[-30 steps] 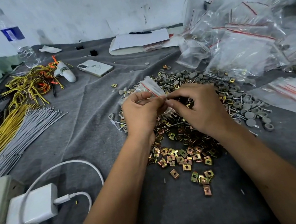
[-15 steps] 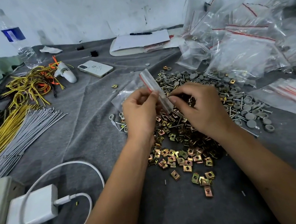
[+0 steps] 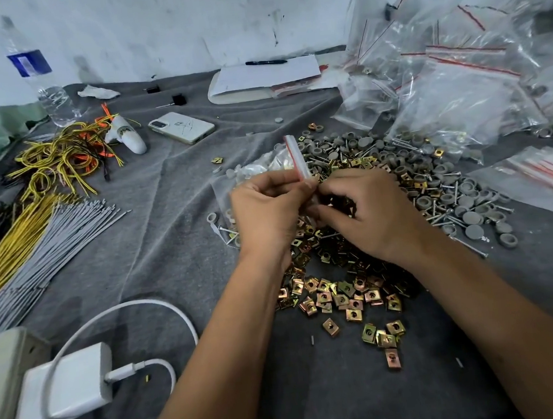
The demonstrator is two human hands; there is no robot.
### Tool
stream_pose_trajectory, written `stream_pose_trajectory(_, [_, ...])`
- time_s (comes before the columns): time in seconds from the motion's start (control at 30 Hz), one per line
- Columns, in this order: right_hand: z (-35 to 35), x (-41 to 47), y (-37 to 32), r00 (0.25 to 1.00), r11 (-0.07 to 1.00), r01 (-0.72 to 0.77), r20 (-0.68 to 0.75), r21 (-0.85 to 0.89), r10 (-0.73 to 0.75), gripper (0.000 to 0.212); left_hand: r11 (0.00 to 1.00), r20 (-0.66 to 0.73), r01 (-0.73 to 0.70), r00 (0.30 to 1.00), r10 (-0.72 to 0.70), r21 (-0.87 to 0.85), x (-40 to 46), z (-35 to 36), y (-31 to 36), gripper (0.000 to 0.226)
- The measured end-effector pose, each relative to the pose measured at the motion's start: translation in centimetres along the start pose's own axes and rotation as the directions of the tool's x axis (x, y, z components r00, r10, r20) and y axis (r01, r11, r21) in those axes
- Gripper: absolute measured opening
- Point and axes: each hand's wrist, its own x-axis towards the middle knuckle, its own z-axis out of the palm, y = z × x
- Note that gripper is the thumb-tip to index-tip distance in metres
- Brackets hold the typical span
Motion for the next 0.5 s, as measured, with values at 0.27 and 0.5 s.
stream_pose_trajectory(0.27, [-0.4, 0.2, -0.4, 0.992, 0.956, -0.121, 0.07, 0.268, 0.106, 0.029, 0.999, 0.104, 0.009, 0.995, -0.005, -0.04, 0.3, 0.1, -0.5, 0.025])
stream_pose_trajectory(0.5, [-0.6, 0.1, -0.9, 0.95, 0.657, -0.294, 0.137, 0.694, 0.281, 0.027, 0.965, 0.272, 0.136, 0.96, -0.072, -0.224, 0.3, 0.4, -0.2, 0.023])
